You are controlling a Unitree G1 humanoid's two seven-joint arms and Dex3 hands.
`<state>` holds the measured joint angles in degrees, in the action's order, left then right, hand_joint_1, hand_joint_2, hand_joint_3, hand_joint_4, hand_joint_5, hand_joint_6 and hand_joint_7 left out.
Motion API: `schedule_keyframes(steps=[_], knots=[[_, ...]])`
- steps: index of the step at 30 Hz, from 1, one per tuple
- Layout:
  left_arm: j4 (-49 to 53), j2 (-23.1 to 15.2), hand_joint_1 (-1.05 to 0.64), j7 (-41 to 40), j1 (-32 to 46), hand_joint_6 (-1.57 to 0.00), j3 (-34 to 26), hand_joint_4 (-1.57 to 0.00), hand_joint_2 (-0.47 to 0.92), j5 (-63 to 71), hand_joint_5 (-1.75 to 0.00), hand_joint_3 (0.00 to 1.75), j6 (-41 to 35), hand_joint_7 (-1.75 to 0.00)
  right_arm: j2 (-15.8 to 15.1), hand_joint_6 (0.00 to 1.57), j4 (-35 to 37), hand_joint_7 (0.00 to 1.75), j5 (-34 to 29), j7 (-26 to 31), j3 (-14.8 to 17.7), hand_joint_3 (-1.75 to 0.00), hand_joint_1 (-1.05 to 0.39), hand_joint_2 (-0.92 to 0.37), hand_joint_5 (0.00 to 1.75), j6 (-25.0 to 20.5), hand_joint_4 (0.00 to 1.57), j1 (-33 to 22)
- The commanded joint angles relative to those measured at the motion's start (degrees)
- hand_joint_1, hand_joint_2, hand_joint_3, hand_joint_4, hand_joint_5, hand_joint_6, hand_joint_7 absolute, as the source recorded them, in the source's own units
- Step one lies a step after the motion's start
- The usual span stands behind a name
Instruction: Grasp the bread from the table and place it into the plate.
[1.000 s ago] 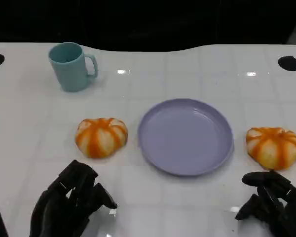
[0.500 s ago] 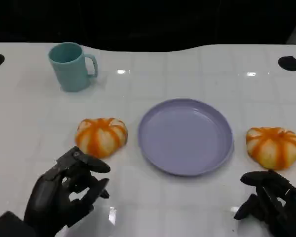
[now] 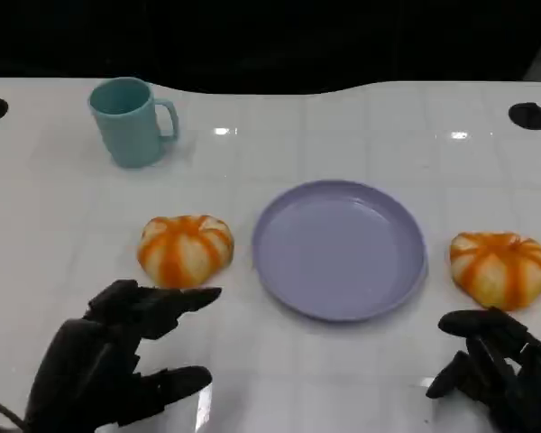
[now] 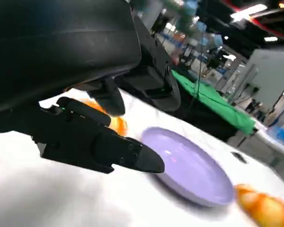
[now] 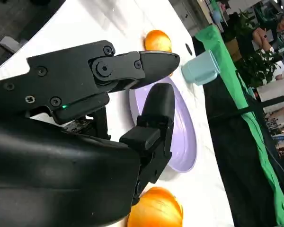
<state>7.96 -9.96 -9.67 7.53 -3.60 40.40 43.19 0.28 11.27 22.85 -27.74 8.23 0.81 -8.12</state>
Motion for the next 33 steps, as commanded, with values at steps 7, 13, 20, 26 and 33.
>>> schedule_keyframes(steps=[7,13,20,26,33], knots=[[-13.31,-7.59,-0.63,-4.39,1.35,-0.19,4.65,0.00,0.86,18.76,-0.13,0.00,-15.84,-0.01,-0.48,0.68,-0.49,1.09,0.43,0.09,0.38,-0.19,-0.71,-0.92,1.47,-0.31,0.68,-0.79],[-16.17,-10.07,-0.63,-1.94,0.35,-0.16,7.53,0.00,0.84,19.64,-0.06,0.00,-22.18,0.00,-0.45,0.69,-0.06,1.08,0.16,-0.46,0.31,-0.21,-0.70,-0.92,1.48,0.80,0.68,-0.80],[-16.75,-11.93,-0.67,5.77,-4.97,-0.16,10.30,-0.04,0.83,20.77,-0.03,0.00,-30.93,-0.02,-0.49,0.71,-0.43,1.05,-0.10,-0.15,0.19,-0.22,-0.70,-0.92,1.48,0.60,0.67,-0.84],[-11.78,-12.21,-0.66,7.30,-10.89,-0.18,12.95,-0.05,0.83,19.72,-0.05,0.00,-34.87,-0.02,-0.18,0.69,-1.18,1.07,0.54,0.68,0.19,-0.20,-0.71,-0.92,1.48,-0.57,0.68,-1.03],[-2.77,-12.23,-0.63,5.48,-17.86,-0.17,17.29,-0.06,0.81,19.75,-0.07,0.00,-38.39,-0.01,-0.26,0.65,-3.51,1.14,-0.54,2.60,-0.50,-0.20,-0.69,-0.92,1.52,-1.92,0.65,-1.86]])
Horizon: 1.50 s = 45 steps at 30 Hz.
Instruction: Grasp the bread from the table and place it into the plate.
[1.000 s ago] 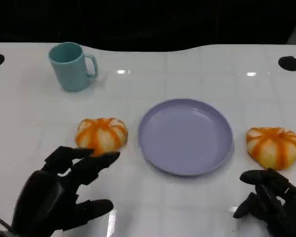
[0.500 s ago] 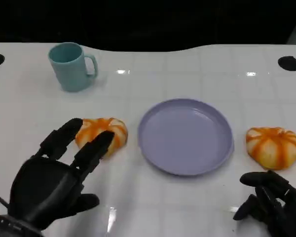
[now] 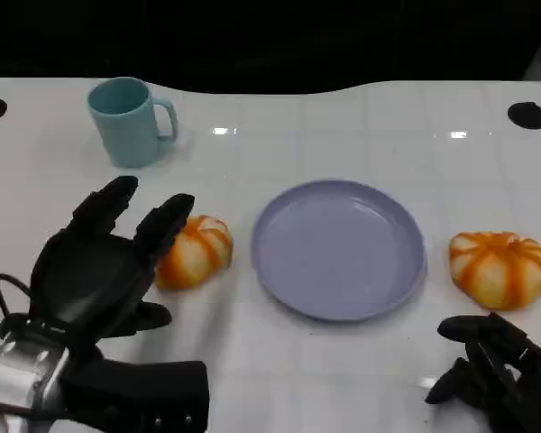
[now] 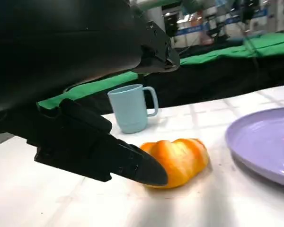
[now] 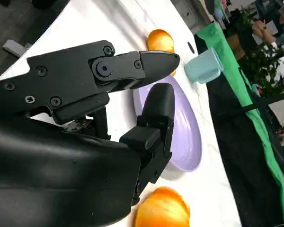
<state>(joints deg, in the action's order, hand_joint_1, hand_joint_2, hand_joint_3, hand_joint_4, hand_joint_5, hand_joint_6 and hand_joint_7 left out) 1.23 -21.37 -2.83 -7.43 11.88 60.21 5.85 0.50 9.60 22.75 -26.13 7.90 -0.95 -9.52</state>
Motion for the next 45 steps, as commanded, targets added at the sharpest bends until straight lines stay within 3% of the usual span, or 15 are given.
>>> schedule_keyframes(steps=[1,6,20,33,45], knots=[[4.30,-0.98,-0.63,-1.62,-3.16,-0.17,2.14,-0.06,0.81,-0.30,-0.08,0.00,-1.22,-0.01,-0.50,0.65,-1.91,1.15,-0.43,1.07,-0.22,-0.21,-0.69,-0.92,1.53,-0.19,0.65,-0.50],[10.80,0.92,-0.51,2.00,-9.03,-0.17,4.94,-0.03,0.78,-2.03,-0.08,0.00,-4.14,0.00,-0.67,0.65,-1.65,1.15,0.73,0.08,-0.02,-0.20,-0.71,-0.92,1.52,-0.34,0.65,-0.49],[28.18,3.01,-0.52,-0.37,-19.70,-0.19,12.13,-0.05,0.77,-3.90,-0.13,0.00,-8.54,0.00,-0.77,0.69,-1.62,1.10,0.49,-0.64,-0.04,-0.20,-0.71,-0.92,1.49,0.54,0.67,-0.82],[56.72,9.49,-0.50,-3.81,-33.75,-0.22,17.44,-0.09,0.76,-9.35,-0.10,0.00,-5.82,-0.01,-0.69,0.70,-1.89,1.09,1.39,-0.99,0.20,-0.18,-0.71,-0.92,1.48,-0.31,0.69,-1.01],[67.90,11.29,-0.42,-5.41,-39.31,-0.23,19.47,-0.14,0.78,-13.86,-0.08,0.01,-0.23,-0.01,-0.69,0.68,-2.05,1.09,2.15,-1.85,0.55,-0.18,-0.70,-0.92,1.47,-0.40,0.70,-1.23]])
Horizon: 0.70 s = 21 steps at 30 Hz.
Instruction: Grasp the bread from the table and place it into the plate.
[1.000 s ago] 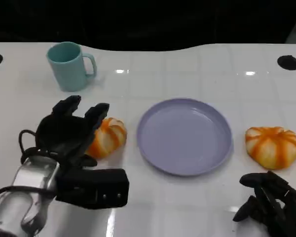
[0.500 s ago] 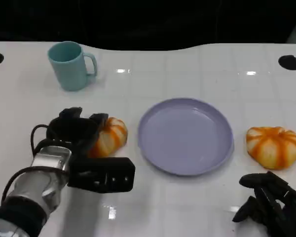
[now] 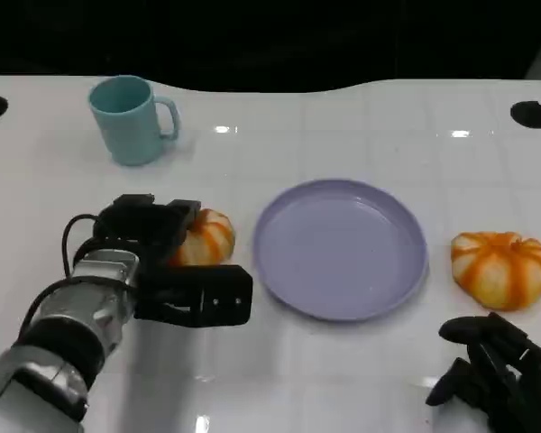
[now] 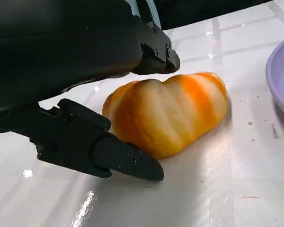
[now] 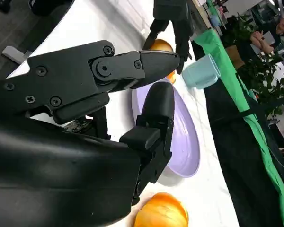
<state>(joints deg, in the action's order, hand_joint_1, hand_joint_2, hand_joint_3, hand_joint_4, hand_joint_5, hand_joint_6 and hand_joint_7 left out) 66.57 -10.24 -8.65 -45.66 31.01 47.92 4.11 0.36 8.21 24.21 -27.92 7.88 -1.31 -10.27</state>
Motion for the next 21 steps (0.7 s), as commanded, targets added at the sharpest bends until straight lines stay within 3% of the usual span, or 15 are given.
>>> schedule_keyframes(steps=[1,4,6,7,8,10,11,13,15,19,20,21], knots=[[3.25,0.19,-0.40,0.17,-1.26,-0.24,0.27,-0.15,0.79,-2.09,-0.08,0.01,2.06,-0.01,-0.55,0.68,-0.59,1.09,0.62,-0.16,0.55,-0.18,-0.70,-0.92,1.47,0.22,0.70,-0.52],[4.71,0.17,-0.29,-0.61,-1.51,-0.34,0.08,-0.29,0.81,-3.20,-0.09,0.01,3.41,-0.02,-0.55,0.68,-0.87,1.09,0.85,-0.24,0.63,-0.18,-0.70,-0.92,1.47,0.05,0.69,-0.75],[5.64,0.17,-0.20,-0.75,-1.55,-0.63,-0.69,-0.59,0.89,-4.60,-0.10,0.02,4.19,-0.05,-0.58,0.68,-1.22,1.08,1.08,-0.16,0.68,-0.18,-0.71,-0.92,1.47,-0.38,0.69,-0.89],[6.01,0.20,-0.19,-1.42,-1.58,-0.71,-0.69,-0.66,0.90,-4.91,-0.09,0.02,4.31,-0.04,-0.62,0.69,-1.17,1.08,1.07,-0.19,0.71,-0.17,-0.71,-0.92,1.47,-0.33,0.69,-0.90],[6.26,0.24,-0.23,-1.96,-1.62,-0.93,-0.60,-0.91,0.91,-5.05,-0.23,0.06,4.36,-0.07,-0.66,0.69,-1.07,1.08,1.04,-0.24,0.72,-0.17,-0.71,-0.92,1.47,-0.22,0.69,-0.88],[6.72,0.38,-0.25,-3.70,-1.58,-1.05,-0.05,-1.03,0.92,-4.68,-0.32,0.08,4.02,-0.08,-0.73,0.69,-1.05,1.08,0.96,-0.31,0.70,-0.17,-0.71,-0.92,1.47,-0.07,0.69,-0.93],[6.91,0.50,-0.30,-5.05,-1.42,-1.14,0.24,-0.93,0.92,-4.42,-0.94,0.04,3.71,-0.10,-0.76,0.69,-1.15,1.08,0.86,-0.28,0.67,-0.17,-0.71,-0.92,1.47,0.01,0.69,-1.01],[7.20,0.75,-0.31,-6.93,-1.28,-1.13,0.66,-0.79,0.92,-4.22,-1.42,0.08,3.09,-0.07,-0.84,0.68,-1.06,1.08,1.17,-0.70,0.76,-0.18,-0.71,-0.92,1.47,-0.06,0.69,-1.03],[7.39,1.04,-0.31,-7.97,-1.45,-1.12,1.07,-0.71,0.92,-3.92,-1.59,0.16,1.88,-0.06,-0.72,0.68,-1.01,1.09,1.30,-0.62,0.88,-0.18,-0.70,-0.92,1.47,-0.16,0.69,-0.97],[7.43,1.12,-0.27,-12.40,-0.81,-1.17,0.38,-0.70,0.92,-4.76,-1.70,0.13,2.64,-0.09,-0.63,0.69,-0.85,1.09,1.49,-0.57,0.98,-0.17,-0.71,-0.92,1.47,-0.21,0.70,-0.82],[7.41,1.05,-0.25,-13.52,-0.60,-1.08,0.19,-0.71,0.92,-4.94,-1.72,0.16,3.05,-0.41,-0.74,0.69,-1.01,1.08,1.42,-0.38,0.91,-0.17,-0.71,-0.92,1.47,-0.45,0.70,-0.84],[7.39,0.93,-0.23,-14.86,-0.37,-0.82,0.05,-0.74,0.92,-5.03,-1.74,0.19,3.58,-1.08,-0.81,0.69,-1.21,1.08,1.29,-0.13,0.85,-0.17,-0.71,-0.92,1.47,-0.67,0.70,-0.88]])
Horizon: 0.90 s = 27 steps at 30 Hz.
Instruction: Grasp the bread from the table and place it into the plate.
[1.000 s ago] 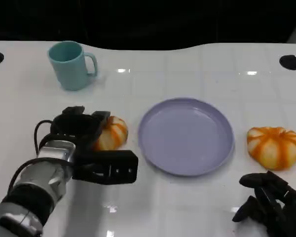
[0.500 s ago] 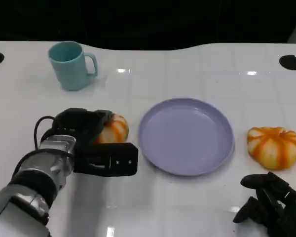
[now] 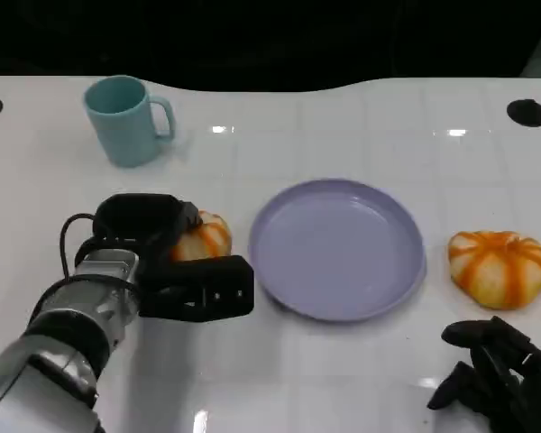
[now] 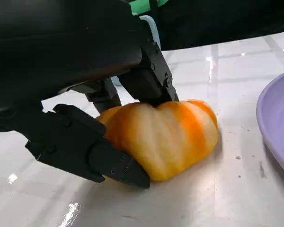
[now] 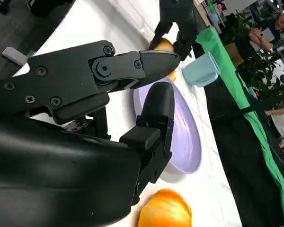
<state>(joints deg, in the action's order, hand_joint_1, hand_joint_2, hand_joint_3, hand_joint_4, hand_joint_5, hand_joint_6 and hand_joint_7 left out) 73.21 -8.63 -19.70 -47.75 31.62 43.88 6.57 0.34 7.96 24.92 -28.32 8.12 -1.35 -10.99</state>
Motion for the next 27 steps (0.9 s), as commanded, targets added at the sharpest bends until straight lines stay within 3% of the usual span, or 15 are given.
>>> schedule_keyframes(steps=[1,3,5,6,7,9,12,17,21,27], knots=[[0.79,-0.75,-0.22,-4.68,1.84,-0.68,-0.62,-0.76,0.92,-1.02,-1.74,0.20,1.44,-1.40,-0.85,0.69,-1.12,1.09,0.45,0.46,0.58,-0.17,-0.71,-0.92,1.47,-0.79,0.70,-0.20],[0.97,-0.84,-0.21,-4.83,1.62,-0.56,-0.98,-0.77,0.92,-1.38,-1.75,0.20,1.44,-1.67,-0.82,0.69,-1.19,1.09,0.17,0.80,0.59,-0.17,-0.71,-0.92,1.47,-0.81,0.70,-0.23],[0.90,-0.77,-0.21,-5.24,1.32,-0.53,-1.87,-0.77,0.92,-2.32,-1.75,0.21,0.93,-1.73,-0.83,0.69,-0.90,1.09,0.34,0.56,0.66,-0.17,-0.71,-0.92,1.47,-0.76,0.70,-0.14],[0.78,-0.71,-0.21,-5.68,1.20,-0.58,-2.41,-0.76,0.92,-2.94,-1.75,0.16,0.62,-1.52,-0.86,0.69,-0.68,1.09,0.53,0.31,0.71,-0.18,-0.70,-0.92,1.47,-0.73,0.70,-0.08],[0.36,-0.61,-0.22,-6.16,1.10,-0.61,-4.32,-0.76,0.92,-4.92,-1.75,0.14,1.09,-1.44,-0.97,0.69,-0.53,1.09,0.56,0.20,0.73,-0.18,-0.70,-0.92,1.47,-0.78,0.70,-0.03],[-0.33,-0.42,-0.20,-6.36,1.00,-0.53,-7.71,-0.79,0.91,-8.47,-1.75,0.38,2.61,-1.68,-1.27,0.69,-0.32,1.09,0.18,0.06,0.69,-0.19,-0.71,-0.92,1.47,-0.41,0.70,0.02],[-1.08,-0.58,-0.20,-4.76,0.49,-0.53,-10.44,-0.79,0.82,-11.78,-1.75,0.67,4.89,-1.74,-1.44,0.69,-0.17,1.09,0.19,-0.17,0.72,-0.19,-0.72,-0.92,1.47,-0.27,0.69,0.06],[-3.38,-0.24,-0.16,-4.64,-1.25,-0.61,-11.60,-0.84,0.71,-13.26,-1.75,0.84,7.83,-1.75,-1.35,0.70,-0.21,1.08,-0.22,0.08,0.70,-0.20,-0.73,-0.92,1.47,-0.03,0.69,0.08],[-5.28,-0.31,-0.13,-2.55,-1.99,-0.65,-11.37,-0.87,0.57,-13.79,-1.75,1.08,12.83,-1.75,-1.13,0.70,-0.39,1.07,0.05,-0.09,0.71,-0.19,-0.71,-0.92,1.47,-0.23,0.69,0.00],[-8.11,1.01,-0.13,1.16,-4.09,-0.68,-9.06,-0.86,0.45,-12.09,-1.75,1.21,16.54,-1.75,-1.10,0.70,-0.58,1.06,-0.46,-0.06,0.45,-0.20,-0.71,-0.92,1.47,0.01,0.68,-0.07]])
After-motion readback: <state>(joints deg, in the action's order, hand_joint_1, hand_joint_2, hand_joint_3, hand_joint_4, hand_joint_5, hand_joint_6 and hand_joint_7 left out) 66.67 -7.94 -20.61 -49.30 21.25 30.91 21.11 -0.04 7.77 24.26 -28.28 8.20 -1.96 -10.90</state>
